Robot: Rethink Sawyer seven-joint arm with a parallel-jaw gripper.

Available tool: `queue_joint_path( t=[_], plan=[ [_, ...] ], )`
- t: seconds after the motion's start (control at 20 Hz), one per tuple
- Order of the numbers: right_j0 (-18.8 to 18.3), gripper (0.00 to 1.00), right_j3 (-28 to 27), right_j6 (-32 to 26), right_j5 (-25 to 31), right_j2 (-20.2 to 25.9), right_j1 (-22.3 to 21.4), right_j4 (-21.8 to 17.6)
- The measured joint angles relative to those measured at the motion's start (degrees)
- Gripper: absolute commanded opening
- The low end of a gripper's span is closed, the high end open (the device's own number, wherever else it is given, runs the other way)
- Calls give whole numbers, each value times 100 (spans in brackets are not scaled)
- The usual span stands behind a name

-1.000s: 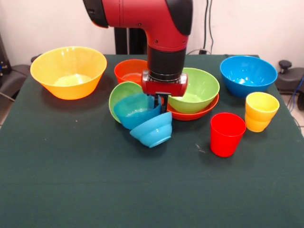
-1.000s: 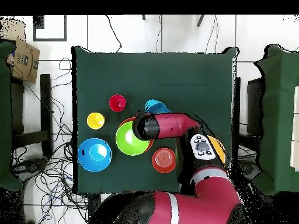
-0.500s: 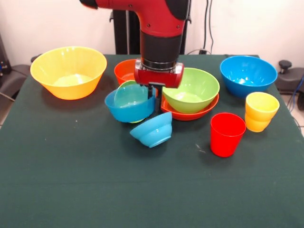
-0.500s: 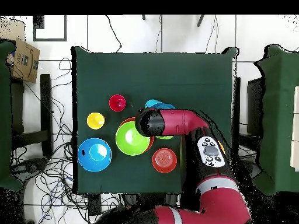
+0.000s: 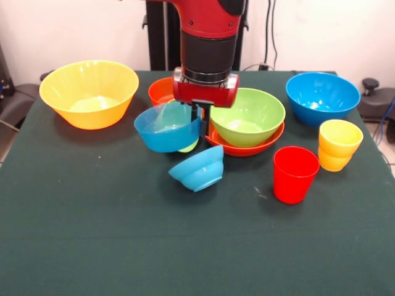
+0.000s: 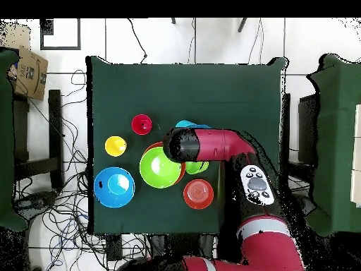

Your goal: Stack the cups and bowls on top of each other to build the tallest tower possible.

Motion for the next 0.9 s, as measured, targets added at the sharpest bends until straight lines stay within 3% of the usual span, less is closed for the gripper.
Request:
queue_joint_path(
  t=[0.9],
  plan=[
    [337, 0, -177, 0, -1, -49, 430, 24]
  ],
)
